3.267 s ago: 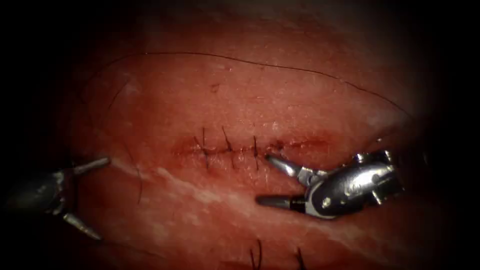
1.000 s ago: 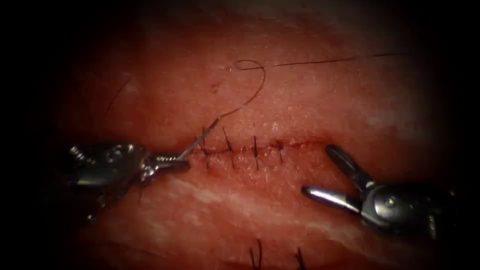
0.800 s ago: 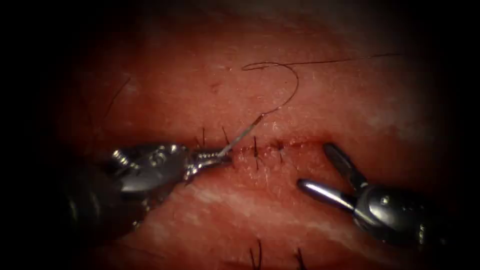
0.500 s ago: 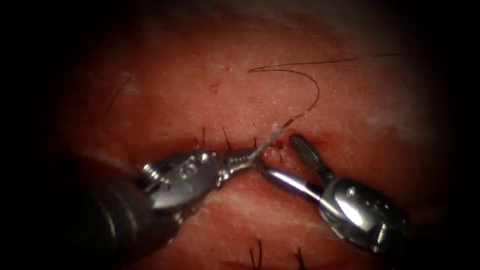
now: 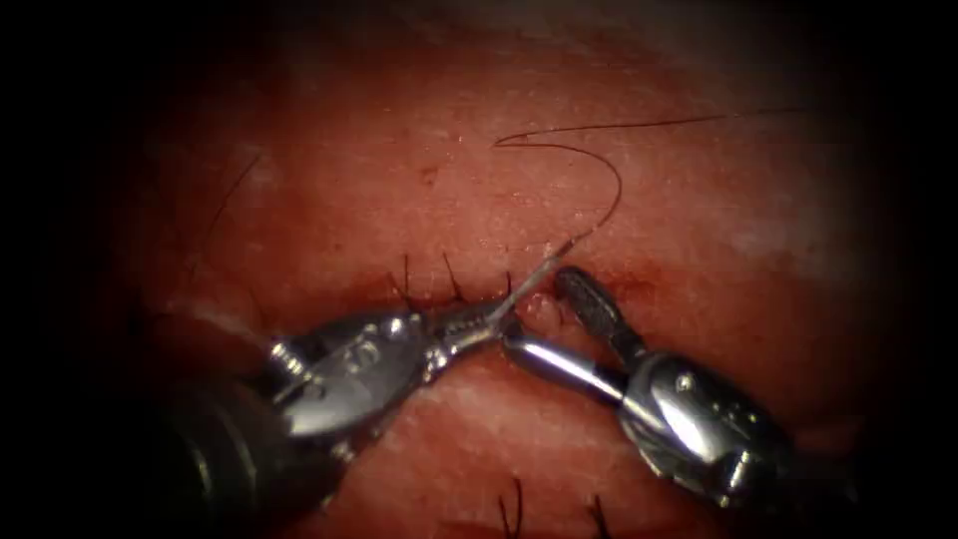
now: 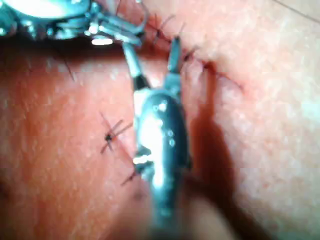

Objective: Wound Closure

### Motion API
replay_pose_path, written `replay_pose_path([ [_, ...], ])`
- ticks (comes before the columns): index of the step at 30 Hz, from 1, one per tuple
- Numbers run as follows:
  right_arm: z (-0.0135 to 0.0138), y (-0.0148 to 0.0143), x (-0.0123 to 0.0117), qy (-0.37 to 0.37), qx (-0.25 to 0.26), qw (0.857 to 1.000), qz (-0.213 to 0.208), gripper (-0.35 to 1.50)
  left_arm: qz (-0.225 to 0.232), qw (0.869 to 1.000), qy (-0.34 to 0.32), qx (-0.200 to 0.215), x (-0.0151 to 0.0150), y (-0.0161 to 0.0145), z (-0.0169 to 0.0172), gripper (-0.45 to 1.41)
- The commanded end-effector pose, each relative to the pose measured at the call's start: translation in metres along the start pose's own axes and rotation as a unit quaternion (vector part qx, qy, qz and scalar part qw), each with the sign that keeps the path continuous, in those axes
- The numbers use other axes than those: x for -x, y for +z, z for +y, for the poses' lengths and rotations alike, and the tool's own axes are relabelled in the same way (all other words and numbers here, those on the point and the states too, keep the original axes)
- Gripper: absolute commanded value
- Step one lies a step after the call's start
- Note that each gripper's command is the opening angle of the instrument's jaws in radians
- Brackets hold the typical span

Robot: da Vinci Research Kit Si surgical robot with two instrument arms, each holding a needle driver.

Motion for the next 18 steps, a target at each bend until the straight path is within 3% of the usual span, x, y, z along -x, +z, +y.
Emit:
replay_pose_path([
  [1,-0.0008,-0.0005,0.0006,0.003,-0.003,1.0,-0.003,1.08,-0.001,1.0,-0.001,0.002,0.0009,0.0009,0.0001,-0.45],
  [18,-0.0016,-0.0001,0.0001,0.005,-0.013,1.0,-0.003,1.06,0.0,1.0,0.002,0.001,0.0017,0.0011,0.0,-0.45],
])
